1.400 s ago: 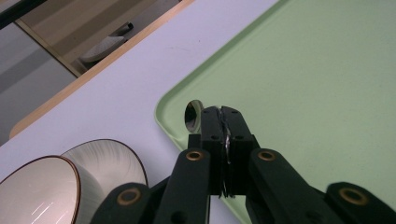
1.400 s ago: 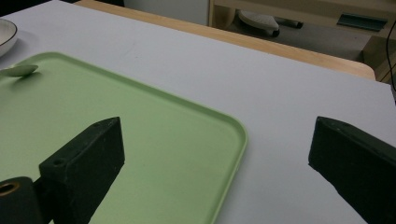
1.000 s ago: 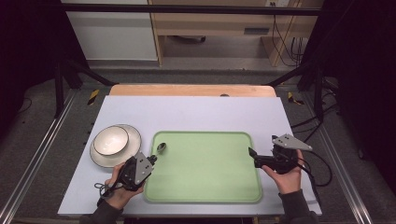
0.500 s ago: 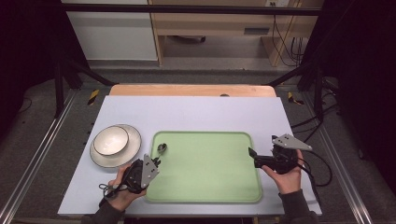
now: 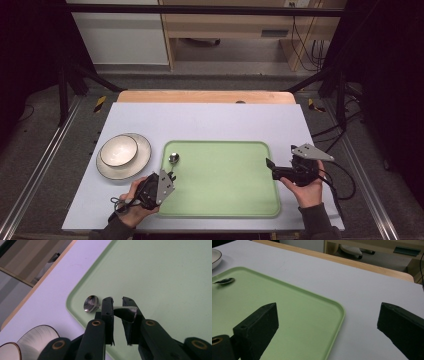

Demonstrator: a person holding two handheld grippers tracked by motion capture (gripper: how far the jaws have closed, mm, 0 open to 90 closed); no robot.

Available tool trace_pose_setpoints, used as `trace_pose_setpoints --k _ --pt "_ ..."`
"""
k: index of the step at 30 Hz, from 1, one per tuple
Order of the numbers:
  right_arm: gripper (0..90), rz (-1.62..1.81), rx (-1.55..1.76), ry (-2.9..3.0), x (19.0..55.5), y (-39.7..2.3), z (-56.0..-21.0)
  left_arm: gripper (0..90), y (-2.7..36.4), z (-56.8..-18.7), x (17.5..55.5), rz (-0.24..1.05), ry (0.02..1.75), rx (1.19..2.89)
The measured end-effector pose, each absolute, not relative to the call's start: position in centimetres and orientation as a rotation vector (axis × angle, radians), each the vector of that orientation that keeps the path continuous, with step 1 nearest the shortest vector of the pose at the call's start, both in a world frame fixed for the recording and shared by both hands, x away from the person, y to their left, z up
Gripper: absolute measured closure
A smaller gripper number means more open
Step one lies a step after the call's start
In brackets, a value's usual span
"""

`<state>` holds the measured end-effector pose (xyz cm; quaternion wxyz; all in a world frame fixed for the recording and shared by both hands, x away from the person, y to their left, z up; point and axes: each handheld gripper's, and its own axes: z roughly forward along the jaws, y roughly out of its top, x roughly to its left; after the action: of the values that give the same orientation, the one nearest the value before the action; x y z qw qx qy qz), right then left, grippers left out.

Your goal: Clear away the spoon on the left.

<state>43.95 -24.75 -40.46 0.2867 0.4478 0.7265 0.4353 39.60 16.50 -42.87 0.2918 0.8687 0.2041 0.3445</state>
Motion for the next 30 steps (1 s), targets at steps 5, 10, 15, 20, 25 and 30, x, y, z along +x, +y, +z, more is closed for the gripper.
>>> trace_pose_setpoints --k 5,10,15,20,25,30 --pt "3.8 1.164 1.198 1.944 43.93 -24.73 -40.45 76.5 16.37 -43.1 39.58 0.903 0.544 2.327" --pt "3.8 1.163 1.198 1.946 43.93 -24.73 -40.45 71.7 16.29 -43.35 39.57 0.88 0.541 2.345" --pt "3.8 1.161 1.198 1.948 43.94 -24.74 -40.45 66.5 16.26 -43.52 39.53 0.872 0.537 2.354" --pt "3.8 1.16 1.195 1.95 43.93 -24.75 -40.45 61.3 16.42 -43.63 39.53 0.859 0.542 2.349" --pt "3.8 1.16 1.195 1.952 43.94 -24.74 -40.46 54.4 16.48 -43.72 39.54 0.847 0.55 2.349" --pt "3.8 1.162 1.193 1.953 43.95 -24.74 -40.47 50.1 16.47 -43.88 39.6 0.837 0.544 2.356"
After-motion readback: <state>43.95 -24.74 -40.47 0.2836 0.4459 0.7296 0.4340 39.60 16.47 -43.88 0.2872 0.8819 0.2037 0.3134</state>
